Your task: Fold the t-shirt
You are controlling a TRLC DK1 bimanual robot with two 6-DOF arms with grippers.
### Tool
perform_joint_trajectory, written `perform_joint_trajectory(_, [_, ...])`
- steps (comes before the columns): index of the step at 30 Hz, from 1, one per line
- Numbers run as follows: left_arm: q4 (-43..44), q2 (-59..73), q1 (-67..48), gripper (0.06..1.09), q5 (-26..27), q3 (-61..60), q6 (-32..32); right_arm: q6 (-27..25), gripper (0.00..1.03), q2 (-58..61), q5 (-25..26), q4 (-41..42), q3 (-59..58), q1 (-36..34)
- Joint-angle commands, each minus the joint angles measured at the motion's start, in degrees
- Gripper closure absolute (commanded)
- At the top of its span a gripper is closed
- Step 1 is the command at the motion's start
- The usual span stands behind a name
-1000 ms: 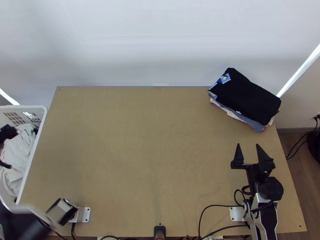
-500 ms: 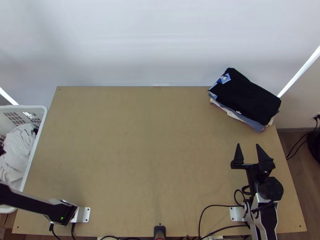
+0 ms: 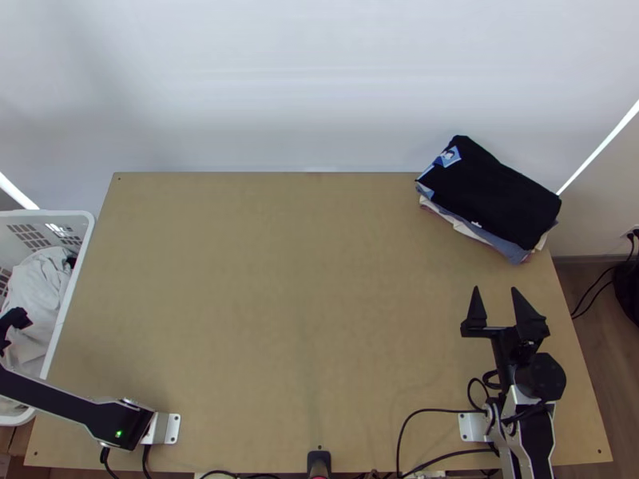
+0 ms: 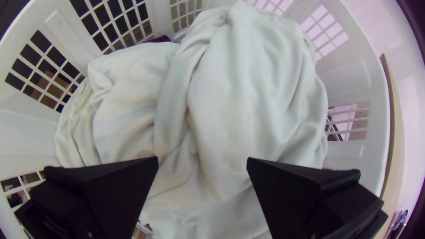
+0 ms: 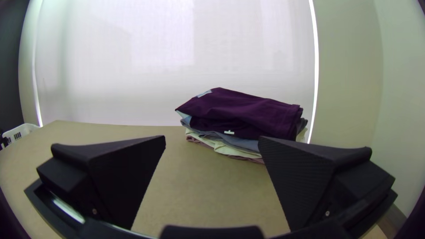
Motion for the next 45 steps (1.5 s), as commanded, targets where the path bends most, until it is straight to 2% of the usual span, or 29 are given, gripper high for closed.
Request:
perform_joint_trajectory(1, [0.4, 4.5, 0.1, 0.11, -1.5, 3.5, 1.6, 0.6, 0.05, 0.2, 0.5, -1.2, -0.2, -0.2])
perform_joint_trajectory(2, [0.4, 5.4, 0.0, 0.11, -2.1, 3.9, 2.0, 0.6, 0.05, 0.2, 0.5, -1.2, -0.2, -0.3])
perform_joint_trajectory(3, [0.2, 6.1, 0.0, 0.18, -2.2, 4.2, 2.0, 0.6, 0.05, 0.2, 0.5, -1.2, -0.2, -0.2])
perform_joint_trajectory(4, [-0.7, 6.6, 0.2, 0.36, -2.3, 4.4, 2.0, 0.6, 0.05, 0.2, 0.5, -1.2, -0.2, -0.2])
perform_joint_trajectory(6, [-0.5, 6.0, 0.4, 0.91, -2.2, 3.9, 1.9, 0.6, 0.05, 0.2, 0.5, -1.2, -0.2, -0.2])
perform_joint_trajectory(7, [-0.5, 5.6, 0.5, 1.06, -2.2, 3.5, 1.7, 0.6, 0.05, 0.2, 0.5, -1.2, -0.2, -0.2])
perform_joint_trajectory(8, [-1.2, 5.2, 0.6, 1.05, -2.2, 3.6, 1.6, 0.6, 0.05, 0.2, 0.5, -1.2, -0.2, -0.2])
perform_joint_trajectory(11, [-5.2, 2.1, 1.3, 1.05, 3.9, 3.4, 2.1, 0.6, 0.05, 0.2, 0.5, -1.2, -0.2, -0.2])
perform_joint_trajectory(14, [-5.6, -1.5, 1.2, 1.05, 5.3, 3.7, 0.9, 0.6, 0.05, 0.2, 0.5, -1.2, -0.2, -0.2])
perform_joint_trajectory(20, [-6.1, -14.4, 0.8, 1.05, 11.6, 4.5, -5.0, 0.6, 0.05, 0.2, 0.5, -1.2, -0.2, -0.3])
perform_joint_trajectory(33, [-6.3, -39.7, -1.8, 1.05, 19.6, 4.1, -15.4, 0.6, 0.05, 0.2, 0.5, -1.2, -0.2, -0.2])
perform_joint_trajectory(39, [-6.9, -52.0, -9.0, 1.05, 20.7, 0.6, -18.0, 0.6, 0.05, 0.2, 0.5, -1.2, -0.2, -0.2])
perform_joint_trajectory(45, [-6.8, -66.8, -22.3, 1.05, 19.5, -7.6, -18.3, 0.6, 0.05, 0.2, 0.5, -1.2, -0.2, -0.3])
